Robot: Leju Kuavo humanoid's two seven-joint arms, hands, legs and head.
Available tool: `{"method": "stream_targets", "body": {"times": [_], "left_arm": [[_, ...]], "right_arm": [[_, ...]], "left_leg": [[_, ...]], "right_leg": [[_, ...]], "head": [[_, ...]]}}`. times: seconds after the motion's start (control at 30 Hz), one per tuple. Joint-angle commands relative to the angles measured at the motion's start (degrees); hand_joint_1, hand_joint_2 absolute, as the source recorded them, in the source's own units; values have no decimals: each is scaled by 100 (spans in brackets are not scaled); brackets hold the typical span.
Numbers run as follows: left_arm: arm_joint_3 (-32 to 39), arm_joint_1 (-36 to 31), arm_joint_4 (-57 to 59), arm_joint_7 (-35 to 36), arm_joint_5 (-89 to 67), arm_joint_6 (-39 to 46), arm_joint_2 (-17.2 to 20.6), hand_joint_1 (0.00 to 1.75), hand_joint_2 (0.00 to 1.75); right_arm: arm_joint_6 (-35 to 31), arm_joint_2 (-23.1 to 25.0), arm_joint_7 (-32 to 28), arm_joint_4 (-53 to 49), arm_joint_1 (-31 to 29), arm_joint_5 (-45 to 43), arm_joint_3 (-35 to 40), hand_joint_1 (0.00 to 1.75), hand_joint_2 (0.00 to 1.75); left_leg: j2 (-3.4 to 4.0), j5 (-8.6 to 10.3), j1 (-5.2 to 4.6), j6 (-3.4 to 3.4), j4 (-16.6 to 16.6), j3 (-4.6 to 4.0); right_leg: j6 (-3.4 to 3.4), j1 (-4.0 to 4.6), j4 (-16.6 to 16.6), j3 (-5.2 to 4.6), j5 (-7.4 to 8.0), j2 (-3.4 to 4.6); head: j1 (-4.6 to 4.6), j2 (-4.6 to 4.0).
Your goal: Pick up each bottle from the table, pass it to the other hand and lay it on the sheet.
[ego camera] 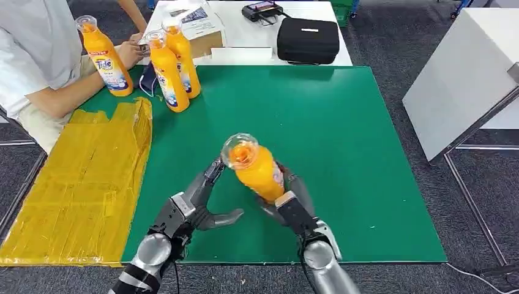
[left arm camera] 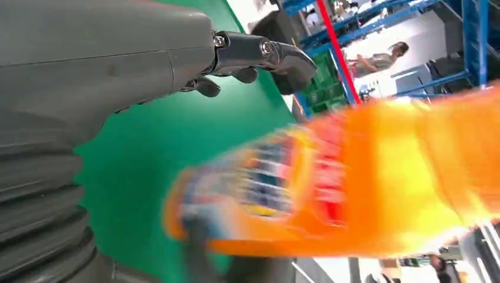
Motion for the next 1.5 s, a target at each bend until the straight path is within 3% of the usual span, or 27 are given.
{"method": "stream_targets", "body": {"times": [0.03,0.5,0.57,0.93,0.97,1.0,1.5], "left_arm": [[-173,-252,337,41,42,-19,74,0,175],[-179,-252,339,41,46,-19,76,0,175],[-162,-272,342,36,93,-13,68,0,175],[-127,-409,562,40,228,10,22,0,175],[-104,-419,612,38,233,28,14,166,175],[-59,-427,671,31,251,51,-7,175,175],[118,-520,1013,27,155,302,-83,175,175]], "right_arm": [[17,47,-43,1038,-423,-62,477,175,175],[25,32,-42,1015,-422,-75,483,175,175],[110,80,-29,1111,-430,-69,608,175,175],[118,164,-144,1502,-628,18,1240,175,175],[100,143,-140,1410,-620,20,1258,175,175],[78,114,-125,1313,-612,18,1272,175,175],[-31,-28,-132,834,-510,-10,1236,175,175]], "left_leg": [[-2,-15,8,-8,-3,38],[-3,-7,1,-6,-3,15],[-4,-22,7,-12,4,42],[-1,-10,3,-8,-1,22],[-3,-5,1,-6,-3,13],[-3,-10,4,-8,-1,23],[-4,-12,2,-9,-2,27]], "right_leg": [[-9,5,-12,44,-12,14],[-7,-2,-9,20,-5,9],[-13,3,-9,50,-17,17],[-9,0,-8,25,-6,13],[-6,-2,-8,16,-3,8],[-9,1,-10,28,-7,12],[-10,-2,-8,32,-10,12]], "head": [[0,0],[0,0],[0,0],[0,0],[0,0],[0,0],[0,0]]}}
